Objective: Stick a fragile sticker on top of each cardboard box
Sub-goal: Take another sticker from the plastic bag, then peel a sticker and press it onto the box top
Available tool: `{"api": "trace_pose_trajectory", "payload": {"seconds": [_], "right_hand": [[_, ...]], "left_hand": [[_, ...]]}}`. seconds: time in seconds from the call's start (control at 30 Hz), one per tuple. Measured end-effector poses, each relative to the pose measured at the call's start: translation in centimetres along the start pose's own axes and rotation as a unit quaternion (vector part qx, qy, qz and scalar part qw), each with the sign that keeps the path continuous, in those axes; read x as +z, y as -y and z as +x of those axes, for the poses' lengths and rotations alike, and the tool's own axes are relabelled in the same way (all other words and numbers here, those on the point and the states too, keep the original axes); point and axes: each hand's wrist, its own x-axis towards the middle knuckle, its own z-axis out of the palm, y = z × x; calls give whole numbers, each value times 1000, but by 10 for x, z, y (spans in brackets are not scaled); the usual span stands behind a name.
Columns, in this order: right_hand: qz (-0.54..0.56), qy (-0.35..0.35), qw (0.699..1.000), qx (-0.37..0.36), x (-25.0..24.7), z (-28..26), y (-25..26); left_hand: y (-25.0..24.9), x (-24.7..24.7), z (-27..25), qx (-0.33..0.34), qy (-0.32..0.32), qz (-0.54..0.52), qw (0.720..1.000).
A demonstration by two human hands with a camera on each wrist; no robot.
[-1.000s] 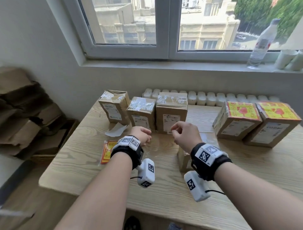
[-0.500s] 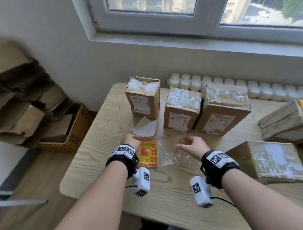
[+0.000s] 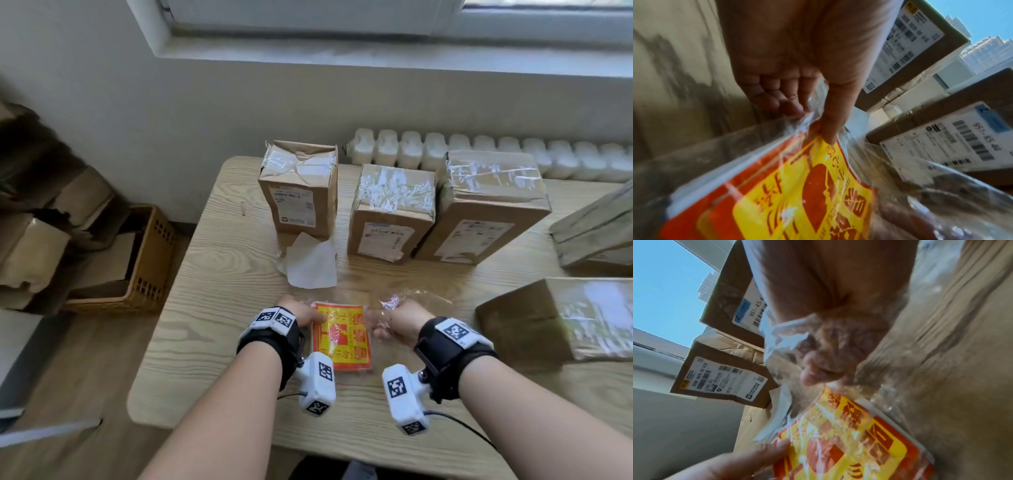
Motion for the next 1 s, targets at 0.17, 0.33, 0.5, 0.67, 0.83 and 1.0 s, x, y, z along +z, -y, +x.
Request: {"api": "trace_pose_trajectory", "payload": {"seconds": [0.17, 0.33, 0.5, 0.67, 0.83, 1.0], "right_hand": [[-131, -49, 990, 0, -8, 0, -5], [-165, -83, 983, -11, -21, 0, -9], [-4, -5, 1000, -6, -24, -14, 1], [-72, -77, 993, -48, -24, -13, 6], [-110, -97, 987, -71, -28, -18, 10], [-64, -43, 996, -35, -28, -15, 11]], "left_hand": [[-8, 11, -5, 17, 55, -43, 997], [-12, 17, -17, 18, 148, -162, 976], [-17, 12, -25, 40, 156, -175, 971], [-20, 7, -27, 52, 130, -195, 971], [-22, 4, -26, 62, 112, -171, 977], [-21, 1, -23, 57, 73, -123, 988]]}}
